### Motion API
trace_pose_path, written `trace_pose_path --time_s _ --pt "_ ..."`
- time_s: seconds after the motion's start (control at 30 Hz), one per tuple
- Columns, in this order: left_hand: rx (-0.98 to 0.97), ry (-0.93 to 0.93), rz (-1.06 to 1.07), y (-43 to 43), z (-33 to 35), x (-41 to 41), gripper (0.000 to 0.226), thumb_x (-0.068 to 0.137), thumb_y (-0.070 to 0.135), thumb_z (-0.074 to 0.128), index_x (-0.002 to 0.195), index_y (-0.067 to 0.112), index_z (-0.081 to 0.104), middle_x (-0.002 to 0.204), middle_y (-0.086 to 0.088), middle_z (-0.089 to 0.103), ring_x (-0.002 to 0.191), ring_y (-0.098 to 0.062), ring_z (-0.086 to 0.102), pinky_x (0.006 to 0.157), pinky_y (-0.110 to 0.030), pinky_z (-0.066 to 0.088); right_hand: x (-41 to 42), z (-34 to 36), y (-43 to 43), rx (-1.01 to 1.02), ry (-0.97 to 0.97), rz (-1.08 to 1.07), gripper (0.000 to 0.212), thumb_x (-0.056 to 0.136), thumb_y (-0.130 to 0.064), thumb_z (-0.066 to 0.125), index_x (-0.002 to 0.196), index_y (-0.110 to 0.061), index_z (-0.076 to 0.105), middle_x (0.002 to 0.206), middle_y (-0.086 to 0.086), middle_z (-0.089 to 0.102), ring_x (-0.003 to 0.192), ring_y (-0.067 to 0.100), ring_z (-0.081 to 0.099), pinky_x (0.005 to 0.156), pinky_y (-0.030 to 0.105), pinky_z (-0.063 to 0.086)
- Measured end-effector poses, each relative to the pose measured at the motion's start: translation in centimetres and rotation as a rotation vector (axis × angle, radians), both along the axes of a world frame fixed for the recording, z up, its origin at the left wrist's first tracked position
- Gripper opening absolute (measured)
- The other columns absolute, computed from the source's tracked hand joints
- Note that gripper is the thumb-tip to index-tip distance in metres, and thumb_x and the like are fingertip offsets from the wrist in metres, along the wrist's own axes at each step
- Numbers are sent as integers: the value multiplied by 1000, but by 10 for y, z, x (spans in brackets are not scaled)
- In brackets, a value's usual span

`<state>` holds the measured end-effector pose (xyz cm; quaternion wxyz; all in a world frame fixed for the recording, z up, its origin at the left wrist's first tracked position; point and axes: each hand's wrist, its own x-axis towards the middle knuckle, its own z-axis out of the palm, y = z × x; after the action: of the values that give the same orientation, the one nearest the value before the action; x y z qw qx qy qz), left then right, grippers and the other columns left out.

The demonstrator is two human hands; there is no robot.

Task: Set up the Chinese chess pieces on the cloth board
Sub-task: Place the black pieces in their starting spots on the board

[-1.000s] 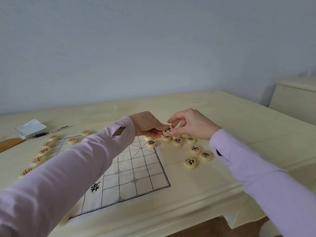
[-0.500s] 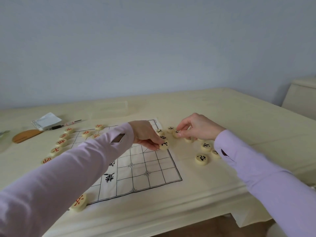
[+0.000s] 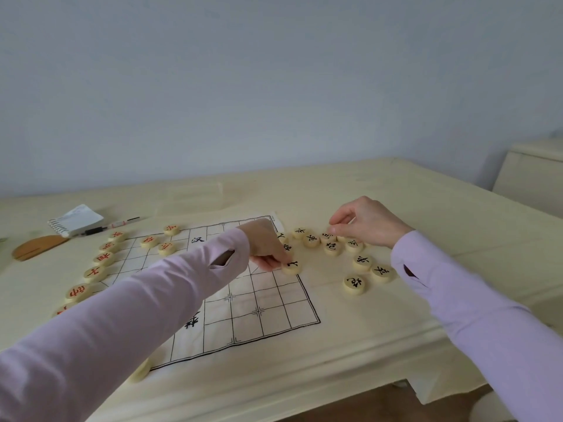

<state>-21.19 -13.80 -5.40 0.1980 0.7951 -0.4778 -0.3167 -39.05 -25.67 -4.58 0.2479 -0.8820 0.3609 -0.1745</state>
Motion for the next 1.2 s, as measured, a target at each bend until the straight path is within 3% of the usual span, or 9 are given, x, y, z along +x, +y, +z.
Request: trace_pose_path --time_s 0.07,0.13,0.2,0.33,0.53,0.8,0.9,1.03,1.2 --pt "-105 -31 4 -4 4 -2 12 79 15 71 74 10 61 68 -7 59 60 -18 55 61 -18 53 -8 3 -7 -71 23 -124 30 82 -34 69 108 -21 67 106 -1 67 98 17 61 87 30 47" --pt "-194 -62 -59 -8 9 -10 13 78 21 74 83 14 64 71 -5 63 61 -18 59 64 -25 53 -18 4 -14 -121 69 -237 34 86 -33 63 118 -23 61 120 1 61 111 22 56 94 33 43" --pt "-193 -55 -185 -8 12 -24 24 77 25 75 96 15 64 75 -6 63 61 -19 58 67 -28 51 -27 3 -21 -119 118 -295 37 89 -29 59 125 -23 56 128 2 56 118 23 53 97 33 40" --pt "-94 -97 -407 -14 13 -60 35 78 31 75 109 21 62 77 2 56 55 -11 54 46 -15 41 -39 -5 -30 -26 168 -277 40 90 -26 58 129 -21 54 136 3 50 124 22 47 100 30 36" --pt "-30 -254 -551 -33 4 -82 35 74 38 76 105 29 63 85 7 50 63 -9 48 59 -20 37 -54 -24 -40 46 120 -250 37 84 -20 67 121 -19 62 128 7 56 119 22 52 98 28 38" --pt "-169 -282 -351 -54 9 -58 32 79 18 71 110 18 64 76 8 51 52 -11 50 45 -11 40 -63 -36 -56 120 -86 -270 41 74 -4 72 115 -9 65 115 10 65 101 19 60 98 29 44" --pt "-171 -296 -208 -60 18 -39 42 77 24 76 115 18 59 85 3 56 53 -11 56 57 -21 47 -66 -40 -61 210 -149 -264 51 75 -2 73 123 -6 58 110 8 60 97 16 55 99 31 43" --pt "11 -363 -146 -67 21 -19 51 76 24 76 122 21 54 106 -6 65 63 -8 64 86 -30 52 -65 -41 -66 306 -174 -231 54 78 3 69 129 -3 52 114 10 54 101 15 50 99 30 41" --pt "42 -356 -139 -80 20 -22 32 83 6 62 114 16 62 73 3 64 53 -3 59 68 -20 48 -63 -44 -74 354 -163 -192 53 79 7 66 129 0 51 111 8 50 105 13 47 102 30 41"
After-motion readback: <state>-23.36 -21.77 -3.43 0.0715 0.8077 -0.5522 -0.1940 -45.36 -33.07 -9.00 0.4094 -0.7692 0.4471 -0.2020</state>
